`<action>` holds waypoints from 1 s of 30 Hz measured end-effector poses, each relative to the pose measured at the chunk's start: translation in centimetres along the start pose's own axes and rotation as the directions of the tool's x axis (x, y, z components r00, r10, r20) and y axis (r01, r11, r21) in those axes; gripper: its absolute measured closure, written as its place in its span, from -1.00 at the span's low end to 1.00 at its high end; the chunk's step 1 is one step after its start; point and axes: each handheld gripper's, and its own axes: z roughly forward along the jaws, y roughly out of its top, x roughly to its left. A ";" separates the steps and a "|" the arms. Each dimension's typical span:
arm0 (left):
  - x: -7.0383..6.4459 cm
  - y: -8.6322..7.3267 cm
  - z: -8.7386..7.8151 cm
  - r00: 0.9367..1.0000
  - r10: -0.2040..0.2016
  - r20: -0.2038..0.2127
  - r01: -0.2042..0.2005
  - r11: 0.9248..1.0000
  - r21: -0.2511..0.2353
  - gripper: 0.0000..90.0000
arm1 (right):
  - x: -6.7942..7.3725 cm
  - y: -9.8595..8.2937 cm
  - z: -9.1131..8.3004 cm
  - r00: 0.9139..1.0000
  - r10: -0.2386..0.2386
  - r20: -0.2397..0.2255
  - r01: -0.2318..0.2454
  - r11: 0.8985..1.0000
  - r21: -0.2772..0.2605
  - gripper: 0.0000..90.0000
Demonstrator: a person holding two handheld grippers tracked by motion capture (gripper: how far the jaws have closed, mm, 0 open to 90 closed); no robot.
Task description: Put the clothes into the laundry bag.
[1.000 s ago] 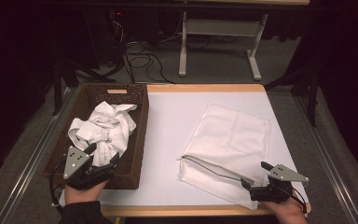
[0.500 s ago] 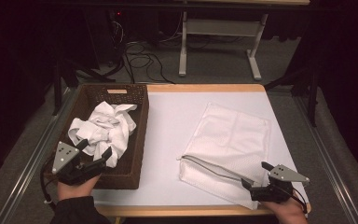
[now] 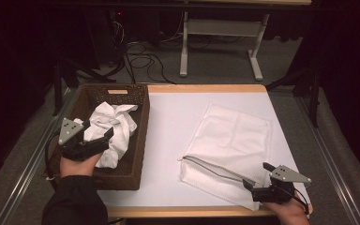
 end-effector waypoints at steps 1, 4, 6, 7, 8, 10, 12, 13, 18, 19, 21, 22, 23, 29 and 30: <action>0.1 0.0 0.4 1.000 0.001 -0.008 -0.001 1.000 0.003 -0.66 | 0.0 0.0 0.0 1.000 0.001 0.002 -0.001 1.000 0.000 -0.99; 0.4 0.3 1.5 1.000 0.004 -0.023 -0.004 1.000 0.010 -0.66 | -0.2 -0.1 0.0 1.000 0.006 0.004 -0.006 1.000 -0.003 -0.99; 0.8 0.5 2.2 1.000 -0.018 -0.014 0.018 1.000 0.005 -0.67 | -0.3 -0.1 0.0 1.000 0.014 0.005 -0.014 1.000 0.001 -0.99; 1.1 0.7 2.6 0.999 -0.031 -0.010 0.031 0.999 0.008 -0.67 | -0.3 -0.2 0.1 1.000 0.013 0.007 -0.013 1.000 0.002 -0.99; 1.5 0.8 3.1 0.999 -0.047 -0.013 0.047 0.999 0.013 -0.69 | -0.3 -0.2 0.1 1.000 0.016 0.008 -0.017 1.000 0.005 -0.99; 2.1 0.9 4.2 0.998 -0.052 -0.023 0.053 0.997 0.056 -0.72 | -0.4 -0.2 0.1 1.000 0.017 0.010 -0.017 1.000 0.007 -0.99; 2.7 0.8 5.4 0.998 -0.051 -0.037 0.055 0.992 0.114 -0.80 | -0.4 -0.3 0.1 1.000 0.016 0.013 -0.016 1.000 0.010 -0.99; 3.0 0.7 6.0 0.997 -0.058 -0.041 0.063 0.987 0.149 -0.85 | -0.4 -0.3 0.2 1.000 0.016 0.015 -0.016 1.000 0.011 -0.99; 4.0 0.6 8.0 0.997 -0.044 -0.067 0.062 0.952 0.301 -1.00 | -0.5 -0.4 0.3 1.000 0.021 0.018 -0.021 1.000 0.020 -0.99; 4.1 0.6 8.2 0.997 -0.037 -0.071 0.058 0.946 0.320 -1.00 | -0.5 -0.4 0.4 1.000 0.012 0.017 -0.013 1.000 0.021 -0.99; 4.4 0.4 9.0 0.995 0.008 -0.096 0.033 0.906 0.421 -1.00 | -0.5 -0.5 0.4 1.000 0.013 0.016 -0.013 1.000 0.026 -0.99; 4.5 0.2 9.3 0.995 0.020 -0.102 0.030 0.886 0.462 -1.00 | -0.5 -0.5 0.4 1.000 0.015 0.016 -0.015 0.999 0.029 -0.99; 4.7 -0.1 9.6 0.994 0.018 -0.105 0.037 0.869 0.494 -1.00 | -0.5 -0.5 0.4 1.000 0.012 0.015 -0.013 1.000 0.028 -0.99; 5.0 -2.4 11.6 0.989 0.071 -0.127 0.036 0.728 0.684 -1.00 | -0.5 -0.6 0.4 1.000 0.014 0.011 -0.014 1.000 0.028 -0.99; 4.9 -2.8 11.8 0.989 0.078 -0.127 0.033 0.714 0.699 -1.00 | -0.5 -0.6 0.4 1.000 0.014 0.012 -0.015 0.999 0.031 -0.99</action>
